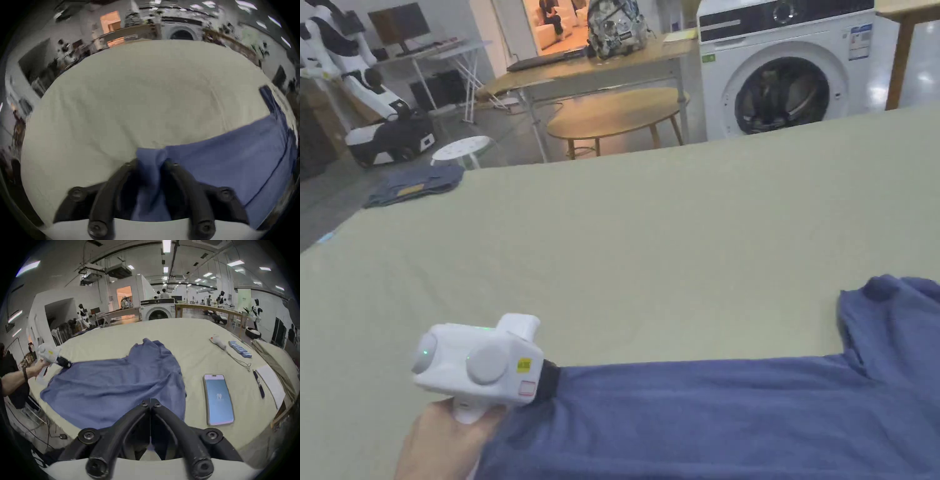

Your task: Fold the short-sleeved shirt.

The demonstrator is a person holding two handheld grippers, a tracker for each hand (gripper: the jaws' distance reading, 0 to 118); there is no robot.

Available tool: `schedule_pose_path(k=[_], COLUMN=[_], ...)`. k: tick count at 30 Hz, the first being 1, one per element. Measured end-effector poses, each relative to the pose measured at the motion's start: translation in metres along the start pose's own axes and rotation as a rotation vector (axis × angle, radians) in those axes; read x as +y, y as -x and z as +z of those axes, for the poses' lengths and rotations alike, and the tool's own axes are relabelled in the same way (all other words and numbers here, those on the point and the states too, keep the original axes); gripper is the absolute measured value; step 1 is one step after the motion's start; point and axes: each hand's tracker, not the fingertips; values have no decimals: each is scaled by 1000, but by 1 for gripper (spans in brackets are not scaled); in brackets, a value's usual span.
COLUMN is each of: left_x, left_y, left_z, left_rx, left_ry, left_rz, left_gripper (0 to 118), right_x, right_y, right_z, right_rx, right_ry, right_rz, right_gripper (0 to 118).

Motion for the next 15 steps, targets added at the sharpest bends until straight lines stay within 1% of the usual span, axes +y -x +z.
schedule_pose_path(k=[1, 2, 3, 4, 5, 6, 9, 11, 12, 13, 14, 15], left_x=[4, 6, 6, 4, 5, 9, 12, 12, 12, 11, 11, 10], left_y=[-2, -9, -13, -13, -11, -10, -11, -13, -16, -17, -19, -20], left_z=[-3, -6, -9, -15, -19, -21, -15, -16, -12, -12, -12, -12], left_rx=[-5, 12, 39, 49, 42, 38, 22, 25, 29, 30, 35, 41], left_ry=[3, 19, 24, 32, 70, 64, 103, 110, 113, 118, 118, 117], left_rz=[-15, -42, -74, -92, -64, -52, -16, -27, -33, -32, -34, -37], left_gripper=[4, 2, 2, 2, 2, 2, 2, 2, 2, 2, 2, 2], right_x=[14, 28, 45, 60, 76, 92, 123, 134, 135, 135, 132, 128], right_y=[-3, -7, -6, -9, -14, -19, -22, -27, -29, -30, -30, -31], right_z=[-8, -17, -27, -40, -58, -80, -145, -189, -211, -229, -243, -251], right_rx=[-5, -5, -5, -6, -2, -17, -66, -101, -119, -147, -173, -196], right_ry=[2, 14, 10, 8, 64, 143, 272, 356, 406, 451, 504, 546], right_rz=[-10, -18, -23, -28, -39, -39, 26, -6, -10, -6, 19, 26], right_gripper=[0, 3, 18, 45, 77, 85, 84, 84, 82, 69, 39, 38])
